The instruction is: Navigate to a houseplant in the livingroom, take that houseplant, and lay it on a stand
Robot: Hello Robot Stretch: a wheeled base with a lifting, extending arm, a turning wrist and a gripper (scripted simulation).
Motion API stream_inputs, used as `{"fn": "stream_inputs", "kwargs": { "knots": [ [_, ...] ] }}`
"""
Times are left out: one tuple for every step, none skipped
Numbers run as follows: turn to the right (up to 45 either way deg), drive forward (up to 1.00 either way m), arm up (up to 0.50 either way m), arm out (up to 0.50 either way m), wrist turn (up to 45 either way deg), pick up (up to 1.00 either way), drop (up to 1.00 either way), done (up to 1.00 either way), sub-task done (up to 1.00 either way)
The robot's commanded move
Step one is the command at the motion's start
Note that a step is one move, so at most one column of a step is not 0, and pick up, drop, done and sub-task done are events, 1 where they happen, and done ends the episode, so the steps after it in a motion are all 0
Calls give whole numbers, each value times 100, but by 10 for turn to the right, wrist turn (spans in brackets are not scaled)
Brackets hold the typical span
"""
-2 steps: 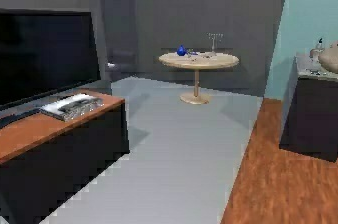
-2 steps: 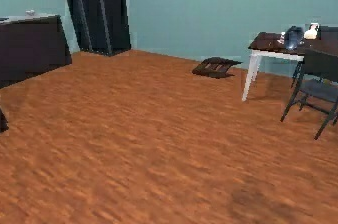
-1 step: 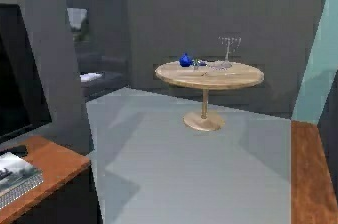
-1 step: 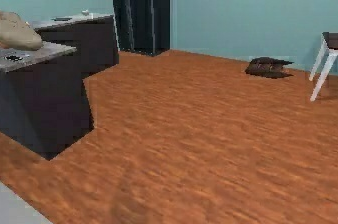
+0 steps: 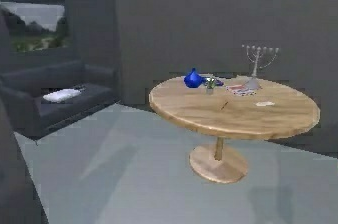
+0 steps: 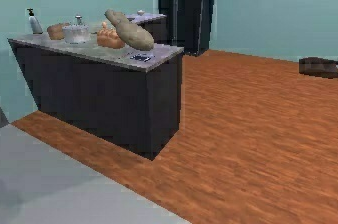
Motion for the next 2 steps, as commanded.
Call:
{"fn": "stream_inputs", "kwargs": {
  "knots": [
    [30,0,0,0,0,0,0,0,0],
    [0,85,0,0,0,0,0,0,0]
  ]
}}
